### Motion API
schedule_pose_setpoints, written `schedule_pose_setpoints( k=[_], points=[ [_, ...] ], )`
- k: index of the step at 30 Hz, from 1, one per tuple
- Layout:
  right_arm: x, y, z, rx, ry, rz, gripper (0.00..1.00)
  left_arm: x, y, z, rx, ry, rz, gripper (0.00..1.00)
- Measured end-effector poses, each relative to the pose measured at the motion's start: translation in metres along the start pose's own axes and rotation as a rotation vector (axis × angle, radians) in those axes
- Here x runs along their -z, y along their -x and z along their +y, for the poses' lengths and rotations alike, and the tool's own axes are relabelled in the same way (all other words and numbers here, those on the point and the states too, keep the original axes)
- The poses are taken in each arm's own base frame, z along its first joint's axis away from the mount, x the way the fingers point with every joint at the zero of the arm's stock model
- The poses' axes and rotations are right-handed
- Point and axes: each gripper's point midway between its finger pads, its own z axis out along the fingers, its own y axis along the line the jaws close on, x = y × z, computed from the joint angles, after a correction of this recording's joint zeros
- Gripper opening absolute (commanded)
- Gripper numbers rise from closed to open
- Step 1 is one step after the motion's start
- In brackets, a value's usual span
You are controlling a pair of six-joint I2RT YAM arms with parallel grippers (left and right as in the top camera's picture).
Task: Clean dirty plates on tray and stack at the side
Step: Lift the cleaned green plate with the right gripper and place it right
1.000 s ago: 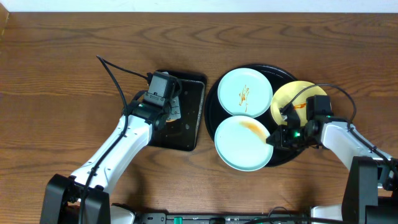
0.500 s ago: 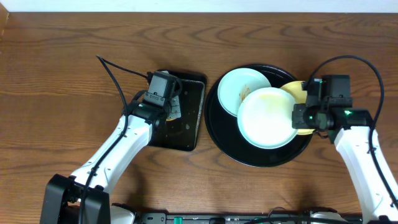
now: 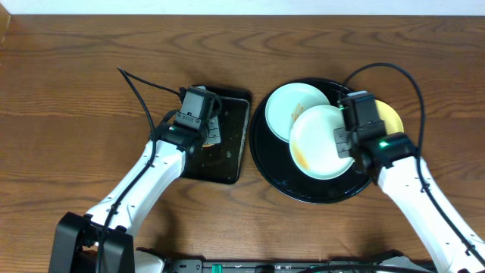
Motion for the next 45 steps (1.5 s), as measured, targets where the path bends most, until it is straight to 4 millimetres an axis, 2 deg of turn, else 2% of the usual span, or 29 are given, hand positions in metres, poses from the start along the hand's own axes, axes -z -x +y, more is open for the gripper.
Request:
schedule_pose_setpoints(
  k=[5, 11, 13, 17, 26, 31, 34, 37, 40, 45],
  points=[
    [0.014, 0.018, 0.010, 0.100, -0.111, -0.097, 0.01, 0.000, 0.000, 0.000, 0.000, 0.000, 0.000, 0.13],
    [0.043, 0.042, 0.016, 0.203, -0.295, -0.240, 0.01, 0.000, 0.000, 0.000, 0.000, -0.001, 0.000, 0.13],
    [0.054, 0.050, 0.017, 0.216, -0.358, -0.292, 0.01, 0.000, 0.000, 0.000, 0.000, -0.001, -0.001, 0.13],
    [0.066, 0.058, 0.011, 0.205, -0.440, -0.335, 0.01, 0.000, 0.000, 0.000, 0.000, 0.000, 0.000, 0.13],
    [0.072, 0.061, 0.002, 0.178, -0.500, -0.352, 0.01, 0.000, 0.000, 0.000, 0.000, -0.001, 0.000, 0.13],
    [0.058, 0.055, -0.002, 0.079, -0.428, -0.321, 0.01, 0.000, 0.000, 0.000, 0.000, -0.001, 0.000, 0.13],
    [0.041, 0.050, -0.019, -0.059, -0.378, -0.280, 0.01, 0.000, 0.000, 0.000, 0.000, 0.000, 0.000, 0.13],
    [0.023, 0.043, -0.046, -0.231, -0.350, -0.233, 0.01, 0.000, 0.000, 0.000, 0.000, -0.001, 0.000, 0.13],
    [0.005, 0.031, -0.083, -0.444, -0.333, -0.184, 0.01, 0.000, 0.000, 0.000, 0.000, 0.000, 0.000, 0.13],
    [-0.015, 0.003, -0.141, -0.753, -0.334, -0.120, 0.01, 0.000, -0.001, 0.000, -0.001, 0.002, 0.004, 0.13]
  ],
)
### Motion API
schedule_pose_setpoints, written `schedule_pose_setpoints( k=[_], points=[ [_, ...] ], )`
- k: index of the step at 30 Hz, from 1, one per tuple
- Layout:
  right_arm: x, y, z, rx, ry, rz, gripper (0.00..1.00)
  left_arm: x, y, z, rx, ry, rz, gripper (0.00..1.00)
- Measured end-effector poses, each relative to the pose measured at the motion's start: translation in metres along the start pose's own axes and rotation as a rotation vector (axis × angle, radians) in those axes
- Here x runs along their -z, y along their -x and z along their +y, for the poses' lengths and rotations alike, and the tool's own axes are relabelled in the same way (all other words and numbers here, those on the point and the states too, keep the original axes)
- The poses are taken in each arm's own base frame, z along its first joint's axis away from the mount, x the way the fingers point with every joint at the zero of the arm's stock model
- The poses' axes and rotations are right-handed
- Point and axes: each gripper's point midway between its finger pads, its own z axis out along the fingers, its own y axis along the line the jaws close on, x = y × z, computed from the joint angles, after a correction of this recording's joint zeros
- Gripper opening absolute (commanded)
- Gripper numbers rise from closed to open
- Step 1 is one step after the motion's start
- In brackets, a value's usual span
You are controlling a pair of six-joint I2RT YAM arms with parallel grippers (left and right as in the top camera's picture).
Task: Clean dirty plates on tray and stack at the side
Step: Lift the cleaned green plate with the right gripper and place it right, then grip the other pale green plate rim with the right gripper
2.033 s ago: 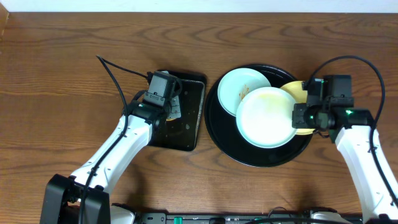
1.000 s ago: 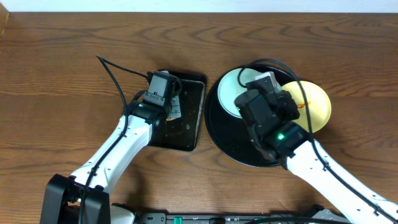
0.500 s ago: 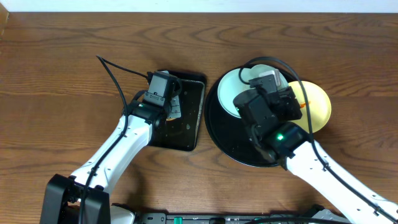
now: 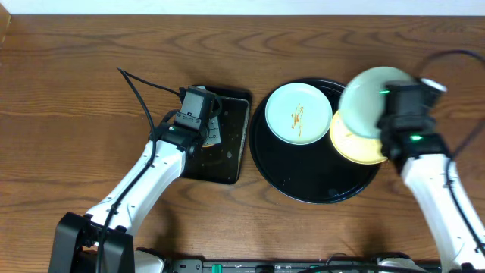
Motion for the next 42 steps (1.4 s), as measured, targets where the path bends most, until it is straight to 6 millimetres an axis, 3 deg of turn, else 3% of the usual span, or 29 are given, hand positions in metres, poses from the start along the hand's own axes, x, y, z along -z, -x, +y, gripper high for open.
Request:
schedule_pose_setpoints(
  k=[6, 10, 17, 20, 22, 25, 29, 32, 34, 37, 42],
  points=[
    [-0.032, 0.009, -0.076, -0.298, -0.088, 0.071, 0.01, 0.000, 0.000, 0.000, 0.000, 0.000, 0.002, 0.13],
    [-0.049, 0.004, -0.112, -0.396, -0.155, 0.108, 0.01, 0.000, -0.001, 0.000, 0.000, 0.001, 0.002, 0.13],
    [-0.084, -0.004, -0.140, -0.473, -0.208, 0.137, 0.02, 0.000, -0.001, 0.000, 0.000, 0.001, 0.003, 0.13],
    [-0.095, -0.005, -0.137, -0.475, -0.194, 0.139, 0.20, 0.000, -0.001, 0.000, 0.000, 0.001, 0.003, 0.13],
    [-0.102, -0.003, -0.128, -0.464, -0.150, 0.137, 0.32, 0.000, -0.001, 0.000, 0.000, 0.001, 0.003, 0.13],
    [-0.109, 0.007, -0.104, -0.409, -0.002, 0.129, 0.38, 0.000, -0.001, 0.000, 0.000, 0.001, 0.003, 0.13],
    [-0.102, 0.016, -0.055, -0.298, 0.275, 0.140, 0.43, 0.000, -0.001, 0.000, 0.000, 0.001, 0.003, 0.13],
    [-0.087, 0.009, -0.013, -0.207, 0.474, 0.181, 0.43, 0.000, -0.001, 0.000, 0.000, 0.001, 0.003, 0.14],
    [-0.064, -0.008, 0.029, -0.108, 0.644, 0.246, 0.47, 0.000, -0.001, 0.000, 0.000, 0.001, 0.003, 0.13],
    [-0.040, -0.031, 0.064, -0.019, 0.764, 0.320, 0.47, 0.000, -0.001, 0.000, 0.000, 0.001, 0.003, 0.13],
    [0.011, -0.091, 0.118, 0.176, 0.891, 0.492, 0.50, 0.000, -0.002, 0.001, -0.001, 0.004, 0.009, 0.13]
  ],
)
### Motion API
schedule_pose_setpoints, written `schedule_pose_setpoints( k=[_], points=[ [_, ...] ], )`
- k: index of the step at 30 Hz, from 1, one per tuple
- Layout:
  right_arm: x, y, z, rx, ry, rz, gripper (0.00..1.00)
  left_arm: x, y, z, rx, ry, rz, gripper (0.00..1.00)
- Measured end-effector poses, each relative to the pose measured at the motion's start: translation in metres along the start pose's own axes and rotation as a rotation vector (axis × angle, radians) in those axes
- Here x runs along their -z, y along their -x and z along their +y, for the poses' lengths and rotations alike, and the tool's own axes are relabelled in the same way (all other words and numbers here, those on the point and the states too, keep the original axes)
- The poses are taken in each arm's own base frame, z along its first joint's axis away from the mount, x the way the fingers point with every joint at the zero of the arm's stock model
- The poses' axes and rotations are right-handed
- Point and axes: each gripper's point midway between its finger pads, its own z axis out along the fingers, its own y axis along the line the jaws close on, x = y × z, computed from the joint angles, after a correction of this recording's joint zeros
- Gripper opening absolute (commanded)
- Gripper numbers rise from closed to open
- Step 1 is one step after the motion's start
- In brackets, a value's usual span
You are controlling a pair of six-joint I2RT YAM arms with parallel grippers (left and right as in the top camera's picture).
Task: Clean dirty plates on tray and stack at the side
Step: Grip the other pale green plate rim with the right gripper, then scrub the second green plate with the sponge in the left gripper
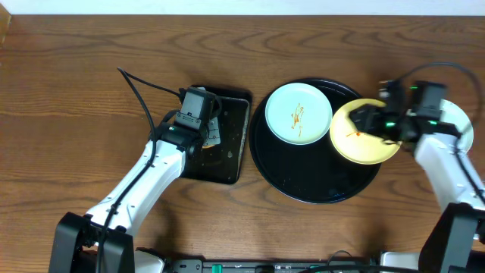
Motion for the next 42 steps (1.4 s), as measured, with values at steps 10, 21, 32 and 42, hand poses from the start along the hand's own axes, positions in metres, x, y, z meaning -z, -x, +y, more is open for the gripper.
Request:
schedule_pose_setpoints(
  k=[10, 21, 32, 42],
  points=[
    [-0.033, -0.063, 0.043, -0.053, -0.186, 0.168, 0.57, 0.000, 0.000, 0.000, 0.000, 0.001, 0.001, 0.13],
    [-0.073, -0.076, 0.041, -0.257, -0.323, 0.119, 0.58, 0.000, 0.000, 0.000, 0.000, 0.001, 0.001, 0.13],
    [-0.095, -0.088, 0.038, -0.288, -0.358, 0.134, 0.08, 0.000, -0.001, 0.001, -0.001, 0.003, 0.005, 0.12],
    [-0.089, -0.112, 0.044, -0.162, -0.371, 0.257, 0.01, 0.002, 0.009, -0.028, 0.003, -0.148, -0.022, 0.10]
  ],
)
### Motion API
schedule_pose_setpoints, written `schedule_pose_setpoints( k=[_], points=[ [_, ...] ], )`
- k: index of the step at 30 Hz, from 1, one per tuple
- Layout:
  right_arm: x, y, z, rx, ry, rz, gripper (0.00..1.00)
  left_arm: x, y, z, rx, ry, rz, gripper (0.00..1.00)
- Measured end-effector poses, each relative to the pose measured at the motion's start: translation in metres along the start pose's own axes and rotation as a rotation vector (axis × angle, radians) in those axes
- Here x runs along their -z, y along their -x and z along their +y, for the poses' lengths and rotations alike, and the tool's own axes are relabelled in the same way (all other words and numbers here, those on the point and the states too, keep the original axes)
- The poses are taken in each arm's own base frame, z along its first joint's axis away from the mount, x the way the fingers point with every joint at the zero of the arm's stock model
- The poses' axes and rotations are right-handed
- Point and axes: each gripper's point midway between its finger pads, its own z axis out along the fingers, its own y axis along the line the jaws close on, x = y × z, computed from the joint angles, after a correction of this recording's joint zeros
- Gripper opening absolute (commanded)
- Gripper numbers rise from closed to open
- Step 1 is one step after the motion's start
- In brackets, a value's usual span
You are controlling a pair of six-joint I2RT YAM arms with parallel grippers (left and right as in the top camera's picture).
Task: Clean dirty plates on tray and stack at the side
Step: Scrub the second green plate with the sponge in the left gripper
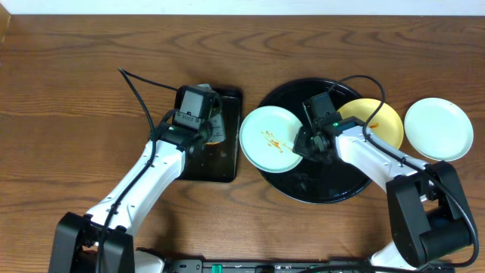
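Observation:
A pale green plate [267, 139] with orange smears overhangs the left rim of the round black tray [318, 186]. My right gripper [300, 144] is shut on that plate's right edge. A yellow plate [379, 121] lies on the tray's right side, partly under the right arm. A clean white plate [438, 129] rests on the table to the right of the tray. My left gripper [206, 130] hangs over the small black rectangular tray [220, 163], shut on a pale sponge [217, 133].
The table's back edge runs along the top of the view. A black cable [140, 95] loops over the wood left of the left arm. The right arm's cable [364, 83] arcs over the round tray.
My right gripper has gone from the white plate at the far right to the green plate and shut on its rim. That plate now sits further left, past the tray's edge. The small black tray shifted slightly left.
First my right gripper held the white plate over the others on the round tray. Then the plate hung above the tray's right edge. Later it lay on the table at the right with the gripper beside it. Now the gripper holds the green plate. My left gripper stayed over the small tray.

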Motion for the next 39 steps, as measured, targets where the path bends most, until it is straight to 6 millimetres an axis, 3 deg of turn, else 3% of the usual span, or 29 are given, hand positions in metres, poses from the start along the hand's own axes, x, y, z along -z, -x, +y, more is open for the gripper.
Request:
schedule_pose_setpoints(
  k=[5, 10, 15, 26, 33, 39],
  points=[
    [0.002, -0.008, -0.005, 0.036, -0.021, 0.039, 0.01, 0.003, 0.003, -0.041, -0.032, -0.173, -0.009, 0.10],
    [0.010, -0.021, -0.019, 0.054, -0.076, 0.082, 0.01, 0.010, -0.012, -0.088, -0.115, -0.299, 0.002, 0.10],
    [0.018, -0.025, -0.035, 0.066, -0.149, 0.076, 0.01, 0.005, -0.041, -0.125, -0.174, -0.367, 0.060, 0.10],
    [0.019, -0.021, -0.040, 0.075, -0.179, 0.055, 0.01, -0.039, -0.118, -0.190, -0.103, -0.459, 0.231, 0.10],
    [0.020, -0.022, -0.043, 0.078, -0.194, 0.055, 0.01, -0.042, -0.139, -0.214, -0.001, -0.504, 0.288, 0.10],
    [0.020, -0.021, -0.045, 0.081, -0.207, 0.049, 0.01, -0.049, -0.142, -0.210, 0.037, -0.475, 0.301, 0.10]
  ],
)
